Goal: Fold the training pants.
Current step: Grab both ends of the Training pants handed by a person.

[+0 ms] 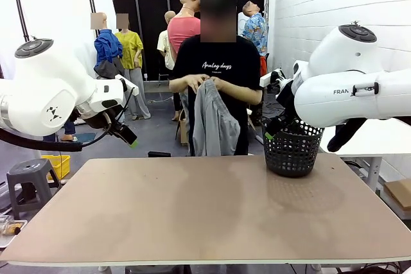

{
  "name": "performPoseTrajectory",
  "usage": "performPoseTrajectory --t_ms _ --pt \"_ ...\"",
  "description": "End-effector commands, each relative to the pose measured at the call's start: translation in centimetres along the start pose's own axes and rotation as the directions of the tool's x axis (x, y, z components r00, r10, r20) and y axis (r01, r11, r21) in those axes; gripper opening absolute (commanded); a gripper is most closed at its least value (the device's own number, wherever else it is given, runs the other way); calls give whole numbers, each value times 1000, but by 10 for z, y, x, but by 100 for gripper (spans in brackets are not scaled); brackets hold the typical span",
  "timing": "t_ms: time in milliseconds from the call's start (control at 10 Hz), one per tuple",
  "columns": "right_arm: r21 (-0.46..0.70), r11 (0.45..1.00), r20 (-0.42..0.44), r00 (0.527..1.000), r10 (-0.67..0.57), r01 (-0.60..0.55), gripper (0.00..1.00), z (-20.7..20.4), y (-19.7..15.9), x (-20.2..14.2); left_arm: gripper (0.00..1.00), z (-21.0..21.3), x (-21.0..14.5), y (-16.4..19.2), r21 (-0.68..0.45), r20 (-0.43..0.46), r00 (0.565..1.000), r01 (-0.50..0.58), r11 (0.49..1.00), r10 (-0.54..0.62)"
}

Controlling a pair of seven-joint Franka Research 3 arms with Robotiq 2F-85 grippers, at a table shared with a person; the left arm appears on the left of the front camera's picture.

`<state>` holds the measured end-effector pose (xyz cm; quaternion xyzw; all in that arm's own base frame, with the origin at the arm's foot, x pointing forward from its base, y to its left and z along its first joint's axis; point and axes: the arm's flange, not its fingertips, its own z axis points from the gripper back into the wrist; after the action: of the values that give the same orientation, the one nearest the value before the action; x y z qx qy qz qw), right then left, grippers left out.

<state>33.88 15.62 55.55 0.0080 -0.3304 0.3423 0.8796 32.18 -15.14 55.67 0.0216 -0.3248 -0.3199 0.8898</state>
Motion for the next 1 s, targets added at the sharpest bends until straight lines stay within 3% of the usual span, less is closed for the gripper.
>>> performPoseTrajectory --t_ms 0,900 --pt "-2 1000 -1 1000 -3 3 100 0 -1 1 100 0 3 1 -2 0 1000 1 1000 -1" --pt "-2 1000 -1 1000 -3 3 100 0 -1 1 100 0 3 1 -2 0 1000 1 1000 -1"
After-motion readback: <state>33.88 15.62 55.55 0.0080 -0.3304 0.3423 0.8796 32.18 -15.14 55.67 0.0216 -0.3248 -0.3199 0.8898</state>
